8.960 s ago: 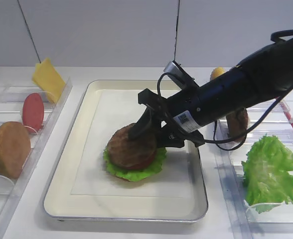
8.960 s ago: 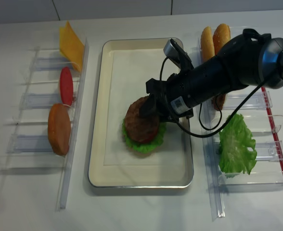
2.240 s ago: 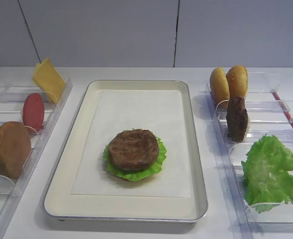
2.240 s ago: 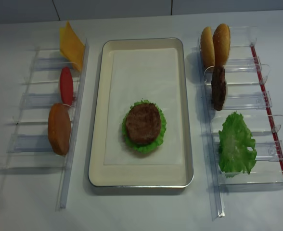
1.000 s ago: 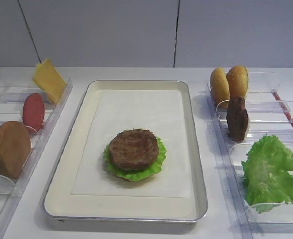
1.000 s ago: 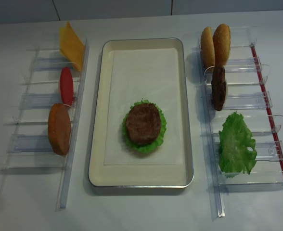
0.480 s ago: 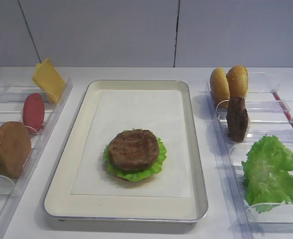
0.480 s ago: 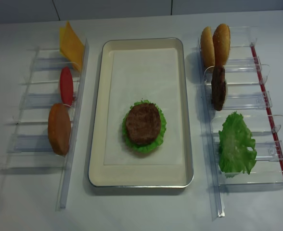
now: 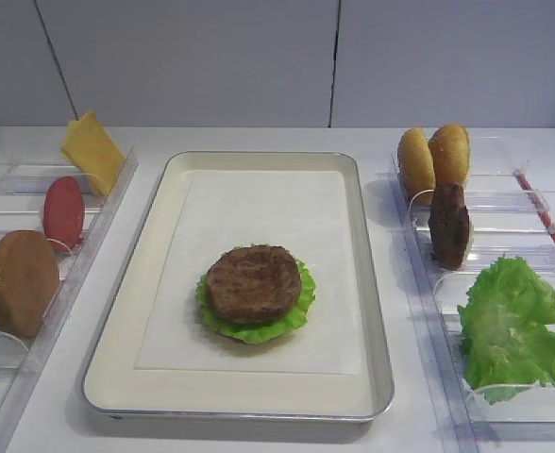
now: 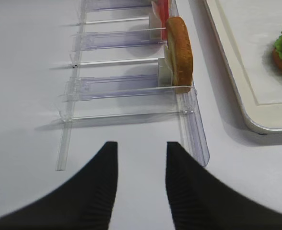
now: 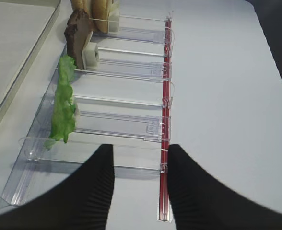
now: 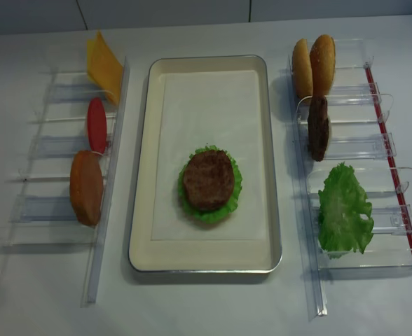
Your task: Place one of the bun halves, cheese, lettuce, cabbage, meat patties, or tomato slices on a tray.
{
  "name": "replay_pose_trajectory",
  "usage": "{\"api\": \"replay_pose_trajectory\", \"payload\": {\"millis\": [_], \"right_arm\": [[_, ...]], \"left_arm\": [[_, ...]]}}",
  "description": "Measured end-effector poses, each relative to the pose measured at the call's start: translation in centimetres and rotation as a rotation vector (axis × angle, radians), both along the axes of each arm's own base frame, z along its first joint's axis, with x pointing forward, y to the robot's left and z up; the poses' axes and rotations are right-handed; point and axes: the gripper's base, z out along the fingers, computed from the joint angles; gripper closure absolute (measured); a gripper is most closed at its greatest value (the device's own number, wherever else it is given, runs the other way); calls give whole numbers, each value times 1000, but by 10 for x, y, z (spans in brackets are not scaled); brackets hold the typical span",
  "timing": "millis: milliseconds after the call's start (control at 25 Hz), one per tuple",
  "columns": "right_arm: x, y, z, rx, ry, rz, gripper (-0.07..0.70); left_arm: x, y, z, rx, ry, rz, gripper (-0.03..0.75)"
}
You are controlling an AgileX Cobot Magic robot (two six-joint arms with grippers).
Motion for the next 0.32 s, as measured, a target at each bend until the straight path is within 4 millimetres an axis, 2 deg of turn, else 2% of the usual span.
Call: {"api": "replay_pose_trajectory", "payload": {"millis": [320], "right_arm": [[0,0,0,0,0,0,328]], "left_arm": [[0,0,0,0,0,0,483]]}}
